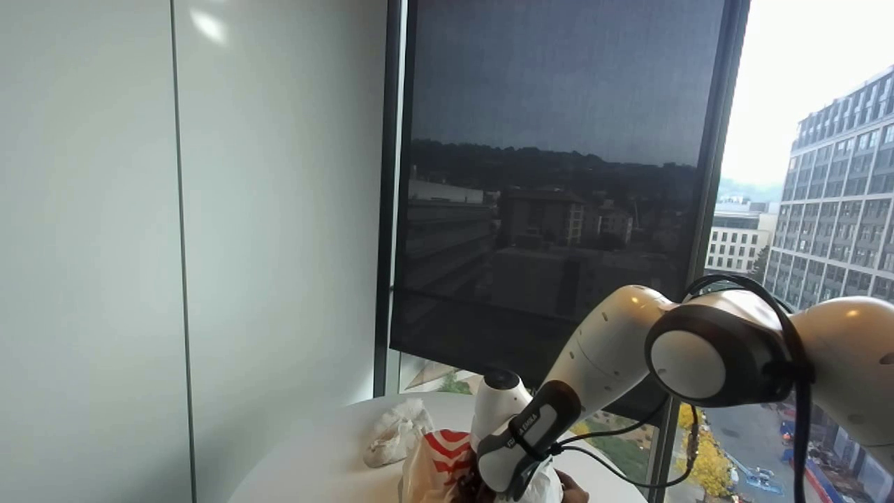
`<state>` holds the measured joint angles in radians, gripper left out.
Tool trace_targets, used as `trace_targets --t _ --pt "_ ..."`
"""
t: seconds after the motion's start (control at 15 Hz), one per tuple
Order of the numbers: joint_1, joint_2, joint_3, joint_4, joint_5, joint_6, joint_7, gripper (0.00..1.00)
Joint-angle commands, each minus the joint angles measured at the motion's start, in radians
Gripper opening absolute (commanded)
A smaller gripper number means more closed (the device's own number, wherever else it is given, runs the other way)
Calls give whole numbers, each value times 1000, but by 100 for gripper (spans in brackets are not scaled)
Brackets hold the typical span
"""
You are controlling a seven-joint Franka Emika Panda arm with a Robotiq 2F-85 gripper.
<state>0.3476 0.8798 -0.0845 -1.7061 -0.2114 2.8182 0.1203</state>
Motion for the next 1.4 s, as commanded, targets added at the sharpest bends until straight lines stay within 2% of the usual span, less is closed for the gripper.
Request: trace_targets --t 0.0,0.07,0.13,0.33,0.87,1.0,1.07,1.13,1.33 --pt "8 8 -12 22 -8 7 6 76" --pt "10 8 -16 23 -10 4 9 76" --pt "12 7 -18 23 -11 4 10 80" --pt "24 11 -28 30 -19 11 15 99" --pt "48 60 -42 95 -33 12 13 100" --pt "67 76 -68 116 -49 10 20 100" --pt "69 81 -72 122 -53 10 19 75" --pt "73 84 -77 127 -56 9 19 73" --pt "76 90 -83 133 -63 8 19 49"
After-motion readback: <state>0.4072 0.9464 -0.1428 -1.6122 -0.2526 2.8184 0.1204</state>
